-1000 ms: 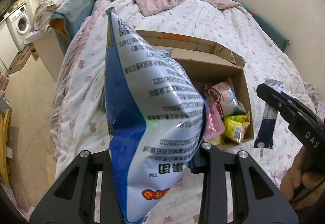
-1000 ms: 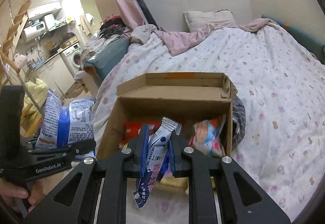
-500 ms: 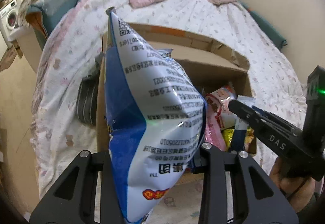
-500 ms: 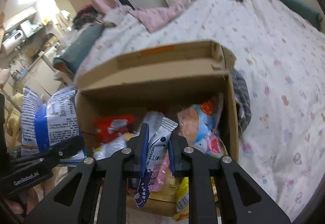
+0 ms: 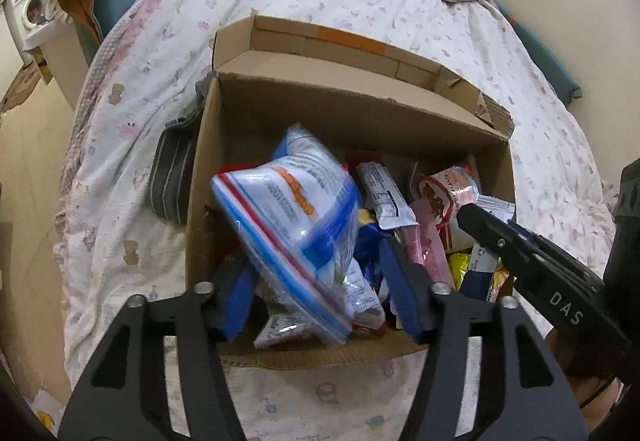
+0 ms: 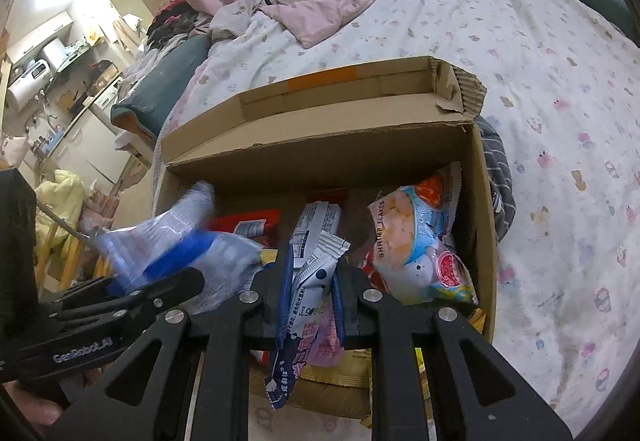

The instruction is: Organize snacks

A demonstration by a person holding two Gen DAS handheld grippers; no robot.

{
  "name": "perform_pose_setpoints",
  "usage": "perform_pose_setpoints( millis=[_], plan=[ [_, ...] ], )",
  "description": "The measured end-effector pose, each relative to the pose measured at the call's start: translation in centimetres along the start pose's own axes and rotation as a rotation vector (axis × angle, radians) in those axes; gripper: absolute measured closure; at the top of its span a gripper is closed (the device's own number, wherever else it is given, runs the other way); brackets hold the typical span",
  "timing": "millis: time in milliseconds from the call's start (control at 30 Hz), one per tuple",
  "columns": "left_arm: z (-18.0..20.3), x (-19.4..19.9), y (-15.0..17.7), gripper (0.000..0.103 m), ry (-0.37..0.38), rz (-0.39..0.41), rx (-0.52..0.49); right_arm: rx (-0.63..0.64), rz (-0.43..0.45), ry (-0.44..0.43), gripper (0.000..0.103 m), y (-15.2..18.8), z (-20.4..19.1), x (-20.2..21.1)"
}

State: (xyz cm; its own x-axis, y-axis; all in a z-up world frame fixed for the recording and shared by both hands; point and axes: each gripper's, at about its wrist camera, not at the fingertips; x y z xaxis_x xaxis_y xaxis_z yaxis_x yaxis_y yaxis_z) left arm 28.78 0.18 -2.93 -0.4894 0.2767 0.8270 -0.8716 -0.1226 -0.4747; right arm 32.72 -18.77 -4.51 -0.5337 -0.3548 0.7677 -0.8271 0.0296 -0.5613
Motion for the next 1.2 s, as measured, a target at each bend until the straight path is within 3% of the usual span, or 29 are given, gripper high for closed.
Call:
perform_pose_setpoints(
  millis=[100,233,267,300,367,433,533,600,800,867,967,1200],
  plan=[
    [0.4,0.7,-0.1,0.032,-0.016,0.026,-0.021,-0.012,0.008,-0.015,0.081,-0.1,0.2,0.1],
    [0.8,1.6,-0.1,0.032,-0.026,0.069,-0.056,-0.024,0.026,-0.018,0.076,-0.4,0.4,0.5],
    [1.0,2.0,-0.1,0.032,-0.038,0.089,-0.068,-0.025,0.037,-0.022,0.059,-0.5,0.5,0.7],
    [1.1,2.2,-0.1,0.032,-0.053,0.105,-0.079,-0.03,0.049,-0.03,0.029,-0.6,0.5,1.0],
    [1.3,2.9,-0.1,0.032,-0.089,0.141,-0.097,-0.055,0.101,-0.048,0.013,-0.7,0.9,2.2],
    [1.5,4.0,0.0,0.032,-0.105,0.189,-0.105,-0.062,0.122,-0.048,0.013,-0.9,1.1,3.2],
    [1.5,5.9,0.6,0.031,-0.124,0.259,-0.098,-0.052,0.175,-0.009,0.004,-0.6,1.2,5.5],
    [1.3,7.2,1.3,0.015,-0.108,0.288,-0.093,-0.062,0.194,-0.024,0.001,-0.2,1.5,7.0],
    [0.8,10.9,3.7,0.0,-0.116,0.361,-0.103,-0.048,0.24,-0.036,0.0,2.0,1.1,11.6],
    [0.2,12.1,4.9,0.0,-0.114,0.388,-0.092,-0.063,0.242,-0.042,0.0,3.6,1.2,12.7],
    [-0.6,13.1,6.8,0.0,-0.128,0.392,-0.053,-0.06,0.235,-0.043,0.0,5.8,0.9,13.9],
    [-1.6,14.0,10.5,0.0,-0.146,0.34,-0.025,0.028,0.278,0.057,0.0,10.4,-0.6,15.8]
  ],
)
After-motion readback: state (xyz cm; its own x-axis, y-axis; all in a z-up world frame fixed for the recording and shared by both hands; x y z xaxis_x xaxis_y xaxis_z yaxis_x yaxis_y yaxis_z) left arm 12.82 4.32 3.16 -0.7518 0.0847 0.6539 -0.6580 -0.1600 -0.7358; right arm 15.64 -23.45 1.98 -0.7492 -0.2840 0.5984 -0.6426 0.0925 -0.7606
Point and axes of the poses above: each gripper's, at about its wrist camera, not at the fingertips, and x roughly against the way its jaws point, z to its right, y to its underside, and after that the axes turned 6 degrees about y, right-handed
